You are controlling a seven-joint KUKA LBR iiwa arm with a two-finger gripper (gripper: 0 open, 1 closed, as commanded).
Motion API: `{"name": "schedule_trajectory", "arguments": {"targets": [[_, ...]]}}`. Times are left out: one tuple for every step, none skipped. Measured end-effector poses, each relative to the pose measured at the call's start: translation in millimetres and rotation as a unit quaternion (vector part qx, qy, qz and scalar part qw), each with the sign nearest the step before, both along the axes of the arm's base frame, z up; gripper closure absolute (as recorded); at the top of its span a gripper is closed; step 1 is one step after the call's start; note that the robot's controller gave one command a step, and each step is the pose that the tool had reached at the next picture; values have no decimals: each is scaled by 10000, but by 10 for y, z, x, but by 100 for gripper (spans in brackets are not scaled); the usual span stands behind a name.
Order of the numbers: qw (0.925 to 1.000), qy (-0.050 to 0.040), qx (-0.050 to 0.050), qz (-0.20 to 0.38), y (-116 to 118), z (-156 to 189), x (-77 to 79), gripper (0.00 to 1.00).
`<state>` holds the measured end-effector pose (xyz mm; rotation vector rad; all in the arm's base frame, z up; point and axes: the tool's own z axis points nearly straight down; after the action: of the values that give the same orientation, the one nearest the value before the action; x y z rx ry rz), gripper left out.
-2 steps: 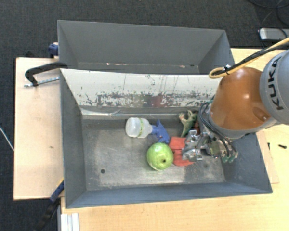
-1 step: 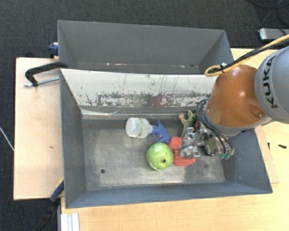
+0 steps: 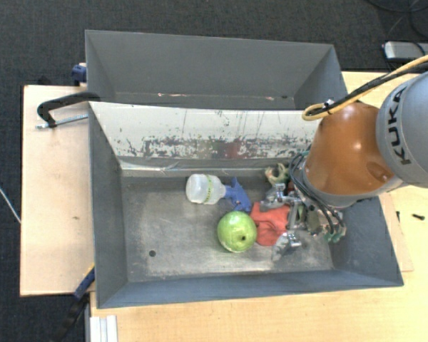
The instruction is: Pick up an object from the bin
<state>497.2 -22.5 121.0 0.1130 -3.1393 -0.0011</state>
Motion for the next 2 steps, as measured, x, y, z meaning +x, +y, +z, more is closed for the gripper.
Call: {"name": "schedule_trajectory", "arguments": {"targets": [[10000,-1,0,2,1,0,0,0],[9934,-27,1,1146,56,-466,79,100]]}}
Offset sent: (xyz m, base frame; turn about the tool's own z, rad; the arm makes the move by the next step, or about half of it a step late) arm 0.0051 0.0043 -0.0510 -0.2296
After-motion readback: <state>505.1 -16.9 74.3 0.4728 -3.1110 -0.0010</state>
